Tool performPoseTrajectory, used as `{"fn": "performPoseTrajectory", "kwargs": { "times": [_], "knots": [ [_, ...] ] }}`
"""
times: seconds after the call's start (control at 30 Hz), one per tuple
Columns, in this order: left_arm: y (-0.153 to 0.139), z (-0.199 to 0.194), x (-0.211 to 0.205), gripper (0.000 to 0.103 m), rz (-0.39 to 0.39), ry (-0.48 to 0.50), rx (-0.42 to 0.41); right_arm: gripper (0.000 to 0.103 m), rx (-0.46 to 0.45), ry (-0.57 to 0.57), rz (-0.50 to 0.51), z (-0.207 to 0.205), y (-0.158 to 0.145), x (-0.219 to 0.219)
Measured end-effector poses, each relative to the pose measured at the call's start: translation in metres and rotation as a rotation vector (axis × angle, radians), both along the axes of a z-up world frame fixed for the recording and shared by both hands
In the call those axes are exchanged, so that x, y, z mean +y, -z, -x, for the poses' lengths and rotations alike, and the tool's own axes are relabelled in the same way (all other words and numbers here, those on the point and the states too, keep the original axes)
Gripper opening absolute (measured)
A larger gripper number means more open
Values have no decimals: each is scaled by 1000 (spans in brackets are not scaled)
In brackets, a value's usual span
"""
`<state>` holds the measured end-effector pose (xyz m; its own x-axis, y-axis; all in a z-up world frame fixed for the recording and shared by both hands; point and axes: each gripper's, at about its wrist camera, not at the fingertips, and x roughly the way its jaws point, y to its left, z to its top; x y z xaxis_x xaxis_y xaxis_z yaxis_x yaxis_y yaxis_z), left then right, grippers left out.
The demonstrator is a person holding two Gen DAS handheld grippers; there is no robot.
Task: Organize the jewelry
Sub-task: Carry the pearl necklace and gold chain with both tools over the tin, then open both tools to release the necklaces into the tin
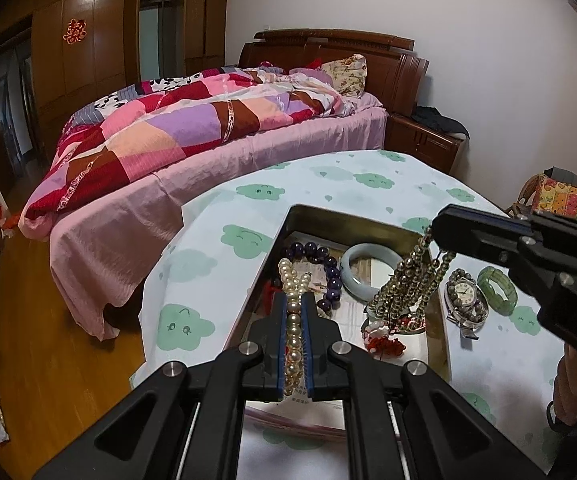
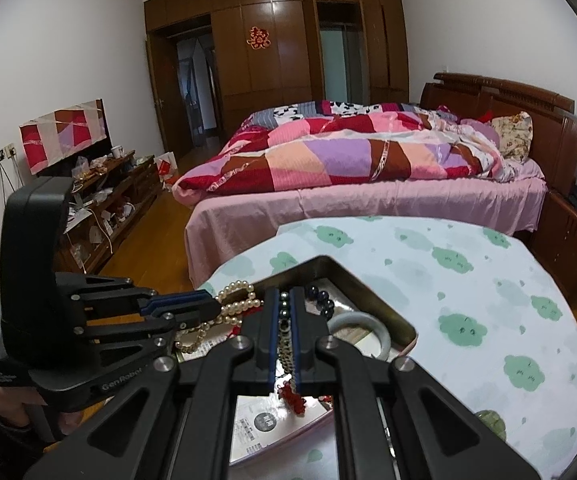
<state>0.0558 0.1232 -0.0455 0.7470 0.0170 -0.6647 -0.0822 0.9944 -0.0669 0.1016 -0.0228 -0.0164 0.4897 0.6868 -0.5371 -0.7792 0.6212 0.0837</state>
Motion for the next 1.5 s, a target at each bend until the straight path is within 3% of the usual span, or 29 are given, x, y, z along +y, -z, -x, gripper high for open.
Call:
{"fn": "performPoseTrajectory", "kwargs": {
  "times": [0.6, 1.5],
  "knots": [
    [24, -10, 0, 6, -1, 3, 68, 7, 88, 8, 62, -8, 36, 7],
    [34, -11, -2, 6, -16, -8, 91, 8, 107, 20, 132, -3, 66, 17]
  ]
}}
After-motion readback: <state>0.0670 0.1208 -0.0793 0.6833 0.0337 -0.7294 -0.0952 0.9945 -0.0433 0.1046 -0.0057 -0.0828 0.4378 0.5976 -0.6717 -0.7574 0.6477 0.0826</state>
